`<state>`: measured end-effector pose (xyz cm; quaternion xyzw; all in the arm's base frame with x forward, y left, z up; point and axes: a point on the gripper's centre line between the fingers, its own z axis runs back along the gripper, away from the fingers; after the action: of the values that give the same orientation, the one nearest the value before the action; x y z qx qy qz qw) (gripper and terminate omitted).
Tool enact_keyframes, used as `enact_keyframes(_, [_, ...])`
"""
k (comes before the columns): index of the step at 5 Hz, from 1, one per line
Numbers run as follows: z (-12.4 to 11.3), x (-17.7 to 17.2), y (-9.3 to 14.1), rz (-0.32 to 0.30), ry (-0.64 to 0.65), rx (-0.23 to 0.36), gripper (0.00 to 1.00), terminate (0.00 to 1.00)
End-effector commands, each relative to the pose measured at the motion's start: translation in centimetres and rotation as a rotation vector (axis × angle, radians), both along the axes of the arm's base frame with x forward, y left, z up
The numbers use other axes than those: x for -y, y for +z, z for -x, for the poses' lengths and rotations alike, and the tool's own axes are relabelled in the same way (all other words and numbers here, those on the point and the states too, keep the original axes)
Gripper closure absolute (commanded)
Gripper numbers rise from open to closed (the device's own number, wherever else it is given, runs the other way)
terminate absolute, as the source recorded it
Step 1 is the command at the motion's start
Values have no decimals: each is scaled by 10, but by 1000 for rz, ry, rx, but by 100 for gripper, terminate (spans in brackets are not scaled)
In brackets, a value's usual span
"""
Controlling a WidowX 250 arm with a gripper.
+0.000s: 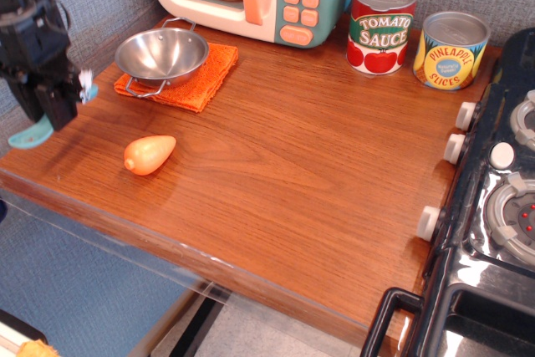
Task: PLACE THE BRUSH IN FRONT OF THE PAN
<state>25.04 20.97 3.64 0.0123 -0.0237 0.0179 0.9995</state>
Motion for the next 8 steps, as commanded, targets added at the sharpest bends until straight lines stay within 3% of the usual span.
enact_keyframes(1, [-4,-9,-18,-47,10,-53,100,0])
enact_keyframes(2, [-6,-6,-20,-32,-3,-57,0,0])
enact_keyframes(3, [-5,-1,-3,0,-37,-1,0,0])
enact_keyframes(5, [4,14,62,3,-55,187,0,0])
enact_keyframes(8, [-10,34,63,-34,-54,130,0,0])
